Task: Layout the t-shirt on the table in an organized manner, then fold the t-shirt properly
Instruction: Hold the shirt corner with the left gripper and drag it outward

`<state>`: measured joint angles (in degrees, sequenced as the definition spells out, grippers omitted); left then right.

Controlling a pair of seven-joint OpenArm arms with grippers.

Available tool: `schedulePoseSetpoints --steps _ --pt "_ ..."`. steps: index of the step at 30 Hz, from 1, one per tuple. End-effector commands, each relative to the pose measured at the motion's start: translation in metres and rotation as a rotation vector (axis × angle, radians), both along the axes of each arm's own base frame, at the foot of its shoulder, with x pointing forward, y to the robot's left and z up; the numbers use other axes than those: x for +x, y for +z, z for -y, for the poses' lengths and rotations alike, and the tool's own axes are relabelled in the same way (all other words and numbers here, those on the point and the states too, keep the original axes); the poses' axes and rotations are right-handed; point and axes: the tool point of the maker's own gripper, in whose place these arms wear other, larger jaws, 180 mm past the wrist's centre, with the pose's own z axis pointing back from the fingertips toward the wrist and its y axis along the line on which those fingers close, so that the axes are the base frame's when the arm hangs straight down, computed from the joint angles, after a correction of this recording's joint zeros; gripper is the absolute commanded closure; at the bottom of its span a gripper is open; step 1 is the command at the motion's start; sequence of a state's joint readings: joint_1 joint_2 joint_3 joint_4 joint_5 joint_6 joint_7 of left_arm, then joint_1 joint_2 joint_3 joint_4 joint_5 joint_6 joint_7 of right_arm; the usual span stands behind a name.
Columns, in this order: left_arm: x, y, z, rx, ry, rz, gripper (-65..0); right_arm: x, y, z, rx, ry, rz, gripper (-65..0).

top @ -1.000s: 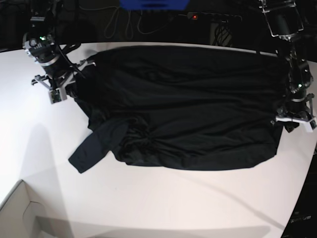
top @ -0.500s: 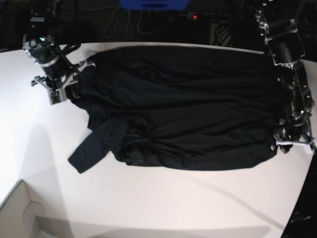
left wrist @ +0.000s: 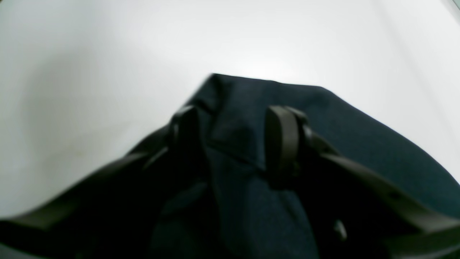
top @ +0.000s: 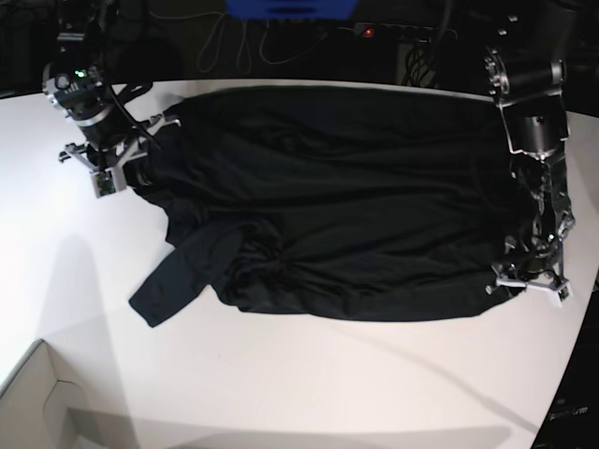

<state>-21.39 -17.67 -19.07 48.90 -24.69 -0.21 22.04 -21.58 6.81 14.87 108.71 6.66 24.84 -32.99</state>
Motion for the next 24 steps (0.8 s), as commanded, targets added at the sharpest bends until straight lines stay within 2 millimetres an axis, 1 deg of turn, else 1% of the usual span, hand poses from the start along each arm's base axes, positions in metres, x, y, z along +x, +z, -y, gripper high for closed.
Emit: schedulePoseSetpoints --steps 1,4,9,10,14,20,22,24 --pt "0.011 0.022 -0.014 0.029 0.019 0.059 -29.3 0.006 0.011 0.000 0.005 0.007 0.044 -13.7" --pt "0.009 0.017 -0.014 0.023 0.022 0.046 -29.3 0.005 0.010 0.000 0.004 0.006 0.040 -13.7" --pt "0.009 0.017 -0.014 0.024 0.021 0.046 -29.1 0.005 0.010 0.000 0.004 0.006 0.040 -13.7" --pt "0.009 0.017 -0.014 0.024 0.021 0.046 -28.5 0.005 0.010 0.000 0.004 0.006 0.040 -13.7" --pt "0.009 0.017 -0.014 0.024 0.021 0.046 -20.4 0.005 0.010 0.000 0.004 0.006 0.040 -13.7" --pt "0.009 0.017 -0.014 0.024 0.019 0.045 -18.4 0.003 0.008 0.000 0.004 0.006 0.034 -13.7" --pt "0.011 0.016 -0.008 0.032 0.000 0.038 -13.7 0.003 0.008 0.000 0.004 0.006 0.032 -13.7" --pt "0.012 0.014 -0.004 0.041 -0.020 0.031 -4.5 0.002 0.008 0.000 0.004 0.006 0.031 -13.7"
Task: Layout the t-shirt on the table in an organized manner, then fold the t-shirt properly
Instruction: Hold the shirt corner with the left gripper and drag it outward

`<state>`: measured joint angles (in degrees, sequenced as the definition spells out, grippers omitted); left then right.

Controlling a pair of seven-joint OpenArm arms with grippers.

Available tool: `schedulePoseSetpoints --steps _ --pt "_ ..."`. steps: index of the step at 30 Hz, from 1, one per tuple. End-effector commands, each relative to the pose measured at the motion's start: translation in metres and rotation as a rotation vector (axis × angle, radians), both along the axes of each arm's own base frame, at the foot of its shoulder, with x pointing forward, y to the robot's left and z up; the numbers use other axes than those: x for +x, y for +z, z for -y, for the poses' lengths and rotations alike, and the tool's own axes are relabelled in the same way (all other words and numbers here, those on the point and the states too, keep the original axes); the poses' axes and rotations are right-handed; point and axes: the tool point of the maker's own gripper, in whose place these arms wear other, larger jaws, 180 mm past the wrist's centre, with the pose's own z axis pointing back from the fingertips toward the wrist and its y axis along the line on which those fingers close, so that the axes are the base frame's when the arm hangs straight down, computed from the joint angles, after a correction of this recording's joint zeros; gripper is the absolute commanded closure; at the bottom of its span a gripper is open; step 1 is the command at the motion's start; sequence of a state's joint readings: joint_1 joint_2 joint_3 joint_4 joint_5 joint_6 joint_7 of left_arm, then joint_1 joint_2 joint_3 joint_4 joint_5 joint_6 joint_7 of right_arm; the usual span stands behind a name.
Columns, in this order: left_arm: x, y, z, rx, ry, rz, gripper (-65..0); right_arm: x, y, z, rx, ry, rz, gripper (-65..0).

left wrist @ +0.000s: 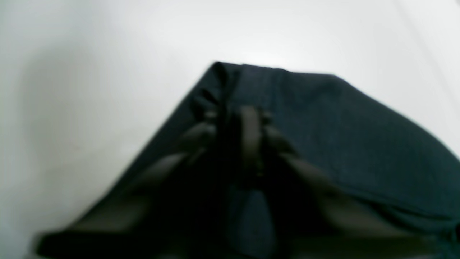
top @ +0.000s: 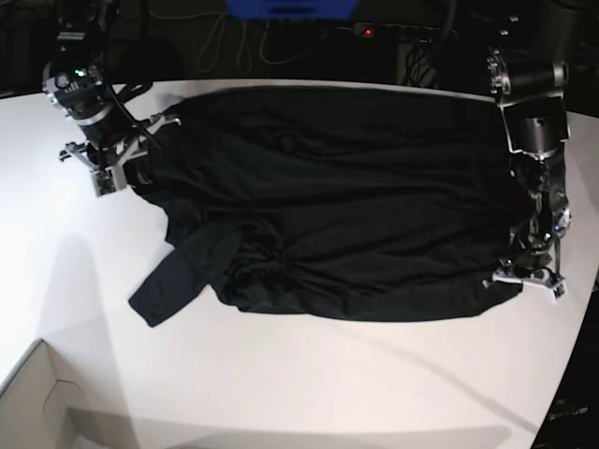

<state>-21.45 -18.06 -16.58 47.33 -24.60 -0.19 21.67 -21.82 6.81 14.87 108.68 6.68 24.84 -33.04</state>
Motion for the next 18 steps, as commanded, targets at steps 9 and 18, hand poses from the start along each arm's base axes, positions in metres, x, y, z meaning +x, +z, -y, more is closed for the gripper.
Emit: schedulePoseSetpoints --steps 9,18 --pt "0.016 0.029 -0.010 0.029 0.007 0.076 0.0 0.004 0.009 0.000 0.004 0.006 0.036 -13.7" --pt "0.000 0.047 -0.003 0.082 -0.038 0.129 -0.4 0.006 0.010 0.000 0.005 0.006 0.041 -13.7"
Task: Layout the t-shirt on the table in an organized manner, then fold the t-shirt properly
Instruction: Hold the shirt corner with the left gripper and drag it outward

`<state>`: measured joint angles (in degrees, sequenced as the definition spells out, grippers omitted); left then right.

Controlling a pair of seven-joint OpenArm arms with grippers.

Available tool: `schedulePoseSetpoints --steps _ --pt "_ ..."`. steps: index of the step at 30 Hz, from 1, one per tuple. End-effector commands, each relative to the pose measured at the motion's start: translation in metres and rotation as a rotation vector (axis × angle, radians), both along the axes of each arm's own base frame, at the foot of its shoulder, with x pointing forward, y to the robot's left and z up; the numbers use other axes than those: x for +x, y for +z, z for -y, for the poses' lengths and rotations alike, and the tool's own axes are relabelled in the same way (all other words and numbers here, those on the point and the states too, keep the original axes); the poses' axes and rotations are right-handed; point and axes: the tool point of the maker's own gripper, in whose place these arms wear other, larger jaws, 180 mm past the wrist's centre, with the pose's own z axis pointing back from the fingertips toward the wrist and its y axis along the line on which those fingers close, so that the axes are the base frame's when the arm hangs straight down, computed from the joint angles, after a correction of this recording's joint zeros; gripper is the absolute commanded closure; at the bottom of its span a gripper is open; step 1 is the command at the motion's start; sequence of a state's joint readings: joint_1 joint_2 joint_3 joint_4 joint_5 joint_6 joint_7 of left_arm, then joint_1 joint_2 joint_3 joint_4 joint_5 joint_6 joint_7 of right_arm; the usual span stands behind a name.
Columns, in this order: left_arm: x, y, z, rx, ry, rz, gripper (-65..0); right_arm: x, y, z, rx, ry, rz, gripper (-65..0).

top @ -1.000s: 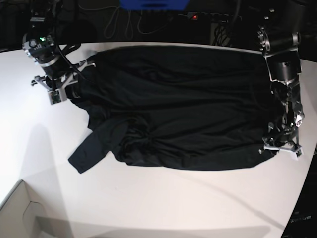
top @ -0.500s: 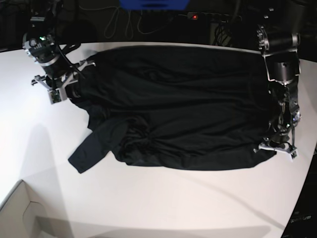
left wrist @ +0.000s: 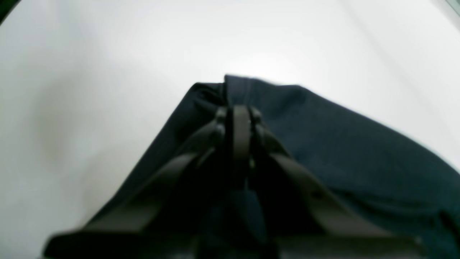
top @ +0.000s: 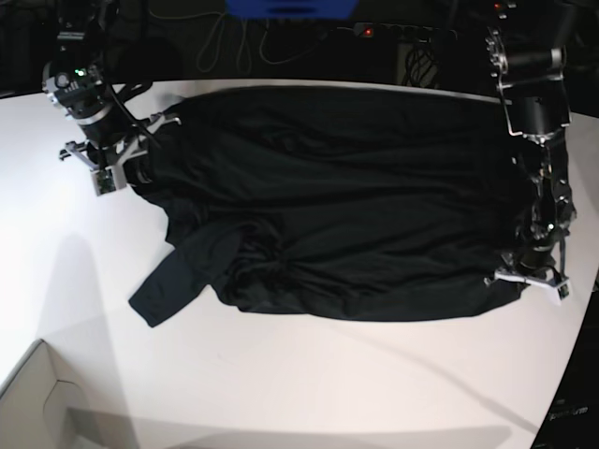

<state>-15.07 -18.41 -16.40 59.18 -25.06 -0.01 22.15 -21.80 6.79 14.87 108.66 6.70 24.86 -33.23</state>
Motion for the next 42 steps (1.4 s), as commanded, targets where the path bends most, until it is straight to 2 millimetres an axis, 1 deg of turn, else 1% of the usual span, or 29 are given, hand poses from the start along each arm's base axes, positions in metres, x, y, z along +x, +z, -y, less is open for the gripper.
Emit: schedulePoseSetpoints --steps 1,5,7,9,14,15,17,21,23,24,27,28,30,34,40,42 --pt "0.008 0.023 -0.008 0.028 0.003 0.060 -0.4 0.006 0.010 -0.001 0.005 0.007 0.044 -13.7" --pt "-0.001 0.022 -0.005 0.043 -0.009 0.061 -0.2 0.007 0.011 -0.001 0.005 0.007 0.047 -13.7" --pt "-0.005 0.022 -0.008 0.052 -0.008 0.056 -0.4 0.007 0.011 -0.001 0.005 0.007 0.047 -13.7" --pt "-0.011 0.018 -0.014 0.064 -0.007 0.041 -0.5 0.007 0.011 -0.001 0.007 0.007 0.047 -13.7" --pt "-0.025 0.003 -0.013 0.065 -0.014 0.004 -0.7 0.007 0.011 -0.001 0.007 0.007 0.047 -13.7" --pt "-0.028 0.000 -0.013 0.065 -0.014 -0.005 -1.8 0.007 0.011 -0.001 0.007 0.007 0.047 -13.7" --pt "-0.034 -0.006 -0.013 0.065 -0.014 -0.019 -6.4 0.007 0.011 -0.001 0.007 0.007 0.047 -13.7" --pt "-0.038 -0.010 -0.013 0.066 -0.015 -0.029 -20.6 0.007 0.011 -0.001 0.007 0.007 0.047 -13.7" --pt "-0.034 0.000 -0.011 0.073 -0.022 -0.003 -25.4 0.007 0.011 -0.001 0.007 0.007 0.047 -13.7" --pt "-0.032 0.006 -0.012 0.076 -0.020 0.012 -26.3 0.007 0.011 -0.001 0.007 0.007 0.047 -13.7" --pt "-0.039 0.022 -0.025 0.076 0.027 0.060 -26.1 0.007 0.011 -0.001 0.008 0.006 0.047 -13.7" --pt "-0.038 0.029 -0.028 0.079 0.036 0.079 -26.2 0.006 0.010 -0.001 0.008 0.006 0.045 -13.7" --pt "-0.037 0.033 -0.029 0.082 0.037 0.090 -26.2 0.006 0.010 -0.001 0.008 0.006 0.045 -13.7" --pt "-0.037 0.033 -0.029 0.083 0.037 0.089 -26.2 0.006 0.010 -0.002 0.009 0.007 0.045 -13.7" --pt "-0.036 0.023 -0.012 0.047 0.032 0.084 -26.2 0.007 0.011 -0.002 0.009 0.009 0.046 -13.7" --pt "-0.036 0.021 -0.010 0.052 0.030 0.080 -26.2 0.007 0.011 -0.002 0.009 0.009 0.046 -13.7"
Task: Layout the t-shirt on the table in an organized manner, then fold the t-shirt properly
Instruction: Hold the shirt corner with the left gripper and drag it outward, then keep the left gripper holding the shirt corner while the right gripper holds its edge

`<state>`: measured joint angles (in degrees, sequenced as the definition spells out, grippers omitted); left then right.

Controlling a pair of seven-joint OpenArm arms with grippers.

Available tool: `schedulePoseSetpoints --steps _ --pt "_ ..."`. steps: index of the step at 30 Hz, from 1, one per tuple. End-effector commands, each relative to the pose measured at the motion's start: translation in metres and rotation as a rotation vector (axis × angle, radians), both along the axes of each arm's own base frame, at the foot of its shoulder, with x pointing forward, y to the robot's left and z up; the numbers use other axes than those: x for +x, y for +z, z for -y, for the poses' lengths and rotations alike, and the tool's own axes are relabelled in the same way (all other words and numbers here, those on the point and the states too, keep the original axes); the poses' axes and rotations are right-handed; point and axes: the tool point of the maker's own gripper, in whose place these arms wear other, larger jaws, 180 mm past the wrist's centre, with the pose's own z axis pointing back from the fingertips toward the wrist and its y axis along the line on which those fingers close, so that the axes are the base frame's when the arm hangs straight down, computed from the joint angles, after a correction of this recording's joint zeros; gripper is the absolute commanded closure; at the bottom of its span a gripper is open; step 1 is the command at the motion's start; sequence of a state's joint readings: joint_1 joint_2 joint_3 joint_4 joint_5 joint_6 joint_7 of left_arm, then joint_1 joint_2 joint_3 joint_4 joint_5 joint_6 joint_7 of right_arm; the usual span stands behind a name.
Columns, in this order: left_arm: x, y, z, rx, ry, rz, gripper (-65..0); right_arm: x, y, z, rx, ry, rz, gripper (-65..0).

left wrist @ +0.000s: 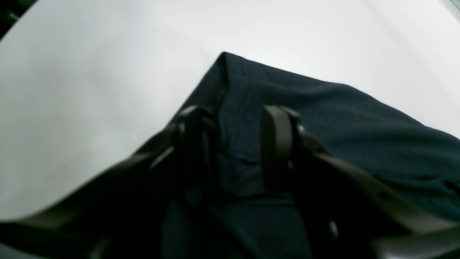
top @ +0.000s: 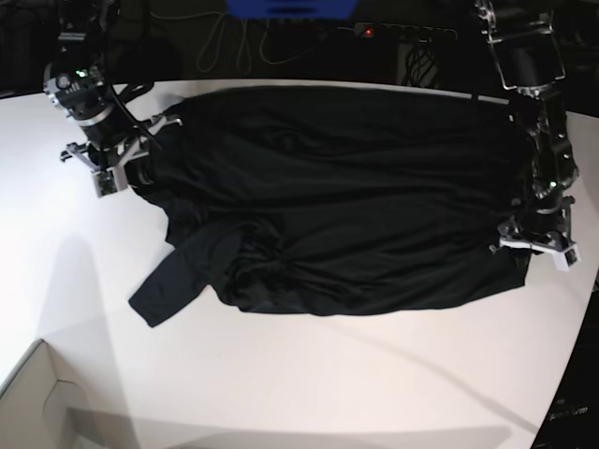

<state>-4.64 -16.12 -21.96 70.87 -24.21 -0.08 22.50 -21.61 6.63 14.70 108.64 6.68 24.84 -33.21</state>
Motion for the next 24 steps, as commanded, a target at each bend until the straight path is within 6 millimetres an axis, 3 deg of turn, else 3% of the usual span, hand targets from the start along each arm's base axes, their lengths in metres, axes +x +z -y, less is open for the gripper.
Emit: schedulePoseSetpoints --steps 1,9,24 --pt "0.009 0.019 -0.008 0.049 -0.001 0.047 -26.2 0.006 0.010 -0.001 0.006 0.007 0.043 -13.7" --pt "0.012 0.009 0.012 0.089 -0.037 0.017 -26.1 0.005 0.010 -0.001 0.006 0.007 0.040 -13.7" --pt "0.013 0.003 0.007 0.071 -0.013 0.006 -23.1 0.004 0.009 0.000 0.005 0.005 0.039 -13.7"
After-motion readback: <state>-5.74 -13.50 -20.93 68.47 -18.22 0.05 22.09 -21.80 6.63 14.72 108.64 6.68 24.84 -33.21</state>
